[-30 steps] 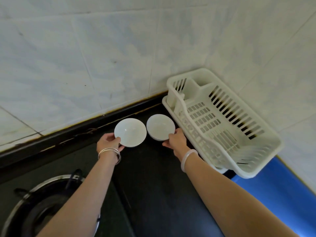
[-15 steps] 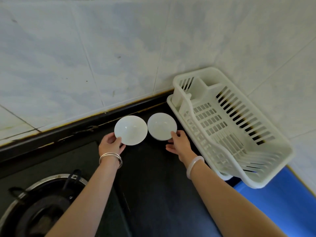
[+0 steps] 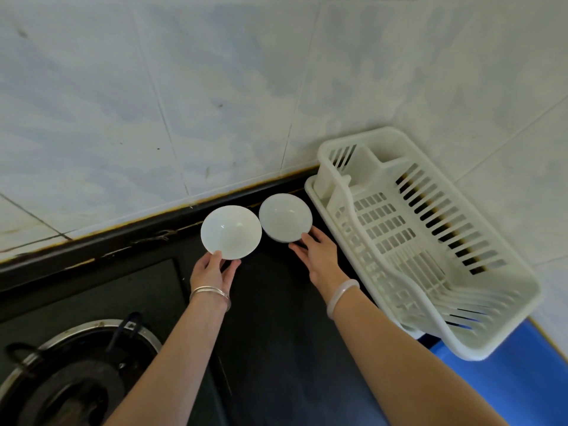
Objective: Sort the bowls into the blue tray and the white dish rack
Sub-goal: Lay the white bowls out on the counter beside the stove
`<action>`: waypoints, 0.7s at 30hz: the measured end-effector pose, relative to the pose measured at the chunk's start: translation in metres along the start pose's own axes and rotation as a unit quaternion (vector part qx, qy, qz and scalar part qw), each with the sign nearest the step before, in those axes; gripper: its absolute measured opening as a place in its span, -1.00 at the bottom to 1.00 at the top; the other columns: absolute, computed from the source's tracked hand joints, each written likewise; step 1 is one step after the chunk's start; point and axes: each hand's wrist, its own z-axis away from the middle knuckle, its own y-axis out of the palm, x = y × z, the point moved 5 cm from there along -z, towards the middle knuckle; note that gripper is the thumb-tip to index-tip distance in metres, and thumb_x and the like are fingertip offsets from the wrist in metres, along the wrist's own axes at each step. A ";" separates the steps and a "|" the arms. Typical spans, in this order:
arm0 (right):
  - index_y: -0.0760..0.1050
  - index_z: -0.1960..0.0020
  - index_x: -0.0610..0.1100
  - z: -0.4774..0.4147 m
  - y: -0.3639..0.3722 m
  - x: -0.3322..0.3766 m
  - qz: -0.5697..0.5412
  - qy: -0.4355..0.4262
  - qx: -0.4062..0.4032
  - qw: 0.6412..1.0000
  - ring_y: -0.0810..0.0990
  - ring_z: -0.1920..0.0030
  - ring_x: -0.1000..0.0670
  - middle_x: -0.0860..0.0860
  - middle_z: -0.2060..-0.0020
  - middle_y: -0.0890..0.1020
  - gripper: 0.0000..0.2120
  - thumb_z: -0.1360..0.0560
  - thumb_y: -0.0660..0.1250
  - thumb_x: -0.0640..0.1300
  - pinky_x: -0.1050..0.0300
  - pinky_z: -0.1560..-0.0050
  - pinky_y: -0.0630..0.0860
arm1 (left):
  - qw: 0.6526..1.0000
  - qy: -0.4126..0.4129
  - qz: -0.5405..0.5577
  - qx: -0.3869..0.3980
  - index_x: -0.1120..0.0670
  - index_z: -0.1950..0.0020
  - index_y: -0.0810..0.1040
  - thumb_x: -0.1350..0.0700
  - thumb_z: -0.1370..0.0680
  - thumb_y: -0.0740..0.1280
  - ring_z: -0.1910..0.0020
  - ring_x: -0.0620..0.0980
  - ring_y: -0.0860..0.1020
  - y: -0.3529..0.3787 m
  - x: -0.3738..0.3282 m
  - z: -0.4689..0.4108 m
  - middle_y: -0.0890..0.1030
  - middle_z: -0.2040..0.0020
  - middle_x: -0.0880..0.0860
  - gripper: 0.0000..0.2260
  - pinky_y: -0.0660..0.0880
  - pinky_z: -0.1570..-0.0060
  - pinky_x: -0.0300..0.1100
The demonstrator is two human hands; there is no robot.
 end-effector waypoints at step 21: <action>0.22 -0.48 -0.09 0.004 0.016 0.009 0.070 0.036 0.039 0.996 0.44 -0.34 -0.15 -0.13 -0.39 0.42 -0.54 -0.60 0.19 -0.09 -0.01 -0.25 0.44 | 0.999 0.034 -0.017 -0.032 0.15 -0.32 0.42 0.21 -0.54 0.27 -0.18 0.12 0.54 0.008 -0.004 0.003 0.48 -0.30 0.14 -0.66 0.55 -0.03 -0.17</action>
